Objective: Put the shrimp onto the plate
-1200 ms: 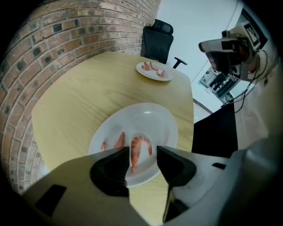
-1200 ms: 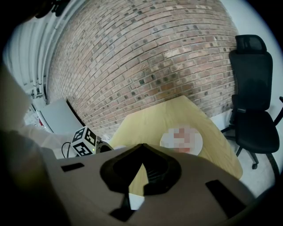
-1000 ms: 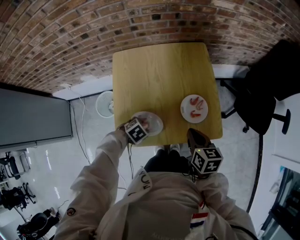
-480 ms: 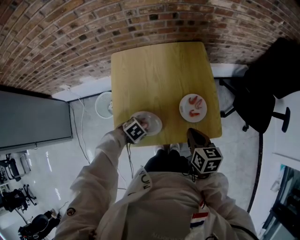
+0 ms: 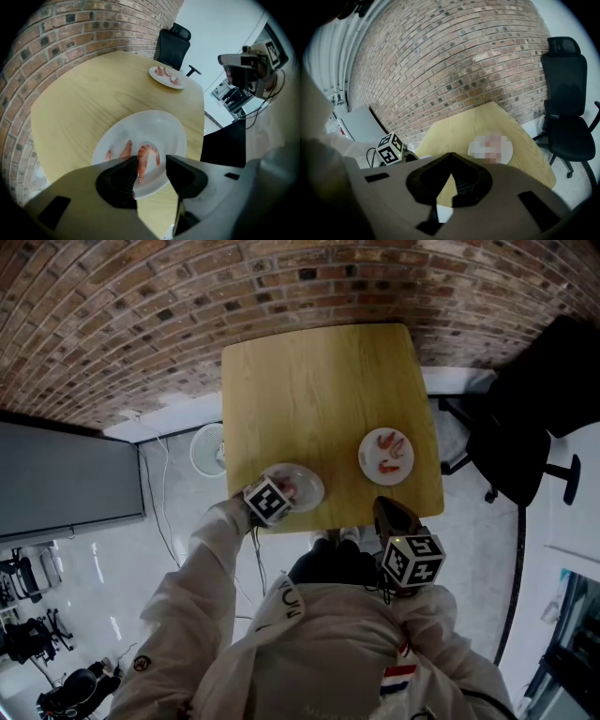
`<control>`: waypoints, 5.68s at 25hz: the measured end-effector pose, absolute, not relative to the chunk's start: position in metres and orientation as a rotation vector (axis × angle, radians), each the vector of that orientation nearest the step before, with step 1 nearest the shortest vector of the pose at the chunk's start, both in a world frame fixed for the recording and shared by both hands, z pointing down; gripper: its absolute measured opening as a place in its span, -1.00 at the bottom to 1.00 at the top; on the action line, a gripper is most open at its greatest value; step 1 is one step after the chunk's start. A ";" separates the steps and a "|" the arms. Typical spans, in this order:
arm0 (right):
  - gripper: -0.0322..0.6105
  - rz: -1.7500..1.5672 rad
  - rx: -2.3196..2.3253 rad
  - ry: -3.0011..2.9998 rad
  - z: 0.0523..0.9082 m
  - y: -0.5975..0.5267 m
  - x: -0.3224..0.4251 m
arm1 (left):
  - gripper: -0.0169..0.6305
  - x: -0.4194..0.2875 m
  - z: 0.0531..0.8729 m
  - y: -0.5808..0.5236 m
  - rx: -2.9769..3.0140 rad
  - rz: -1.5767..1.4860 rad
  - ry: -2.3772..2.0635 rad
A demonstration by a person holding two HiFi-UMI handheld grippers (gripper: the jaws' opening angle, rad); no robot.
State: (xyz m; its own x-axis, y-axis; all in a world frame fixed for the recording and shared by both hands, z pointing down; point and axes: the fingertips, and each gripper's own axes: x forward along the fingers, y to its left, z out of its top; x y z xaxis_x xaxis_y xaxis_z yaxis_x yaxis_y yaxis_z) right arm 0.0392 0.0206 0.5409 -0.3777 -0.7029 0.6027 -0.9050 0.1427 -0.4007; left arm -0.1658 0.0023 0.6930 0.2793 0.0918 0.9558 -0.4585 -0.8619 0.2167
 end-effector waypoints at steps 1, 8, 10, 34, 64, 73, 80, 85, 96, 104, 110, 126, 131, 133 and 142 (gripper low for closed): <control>-0.83 1.068 1.565 -2.151 0.541 0.020 0.039 | -0.35 -0.166 0.693 0.003 2.089 1.608 -0.331; -0.83 1.081 1.567 -2.148 0.542 0.020 0.040 | -0.35 -0.169 0.693 0.002 2.036 1.597 -0.368; -0.83 1.083 1.567 -2.148 0.542 0.019 0.040 | -0.36 -0.171 0.694 0.007 1.988 1.595 -0.379; -0.83 1.085 1.564 -2.146 0.543 0.019 0.032 | -0.46 -0.164 0.690 -0.008 2.124 1.575 -0.437; -0.83 1.049 1.673 -2.109 0.529 0.052 0.012 | -0.48 -0.178 0.677 0.006 2.185 1.514 -0.425; -0.83 1.051 1.679 -2.117 0.527 0.054 0.017 | -0.48 -0.174 0.667 0.003 2.213 1.521 -0.442; -0.83 1.052 1.679 -2.138 0.524 0.046 0.035 | -0.48 -0.154 0.650 -0.007 2.248 1.515 -0.460; -0.83 1.049 1.677 -2.157 0.520 0.034 0.059 | -0.48 -0.130 0.644 -0.017 2.242 1.509 -0.482; -0.83 1.073 1.696 -2.149 0.522 0.019 0.138 | -0.48 -0.038 0.641 -0.034 2.272 1.479 -0.464; -0.83 1.087 1.686 -2.141 0.529 0.000 0.191 | -0.48 0.013 0.647 -0.055 2.265 1.479 -0.483; -0.83 1.092 1.700 -2.121 0.535 -0.014 0.232 | -0.48 0.053 0.656 -0.080 2.307 1.450 -0.506; -0.83 1.135 1.708 -2.120 0.542 -0.044 0.272 | -0.48 0.082 0.676 -0.096 2.343 1.661 -0.358; -0.83 1.152 1.707 -2.110 0.548 -0.046 0.276 | -0.48 0.086 0.679 -0.098 2.343 1.662 -0.345; -0.83 1.155 1.710 -2.108 0.547 -0.047 0.277 | -0.48 0.088 0.678 -0.099 2.346 1.660 -0.340; -0.83 1.165 1.696 -2.115 0.551 -0.052 0.279 | -0.48 0.091 0.679 -0.100 2.365 1.686 -0.332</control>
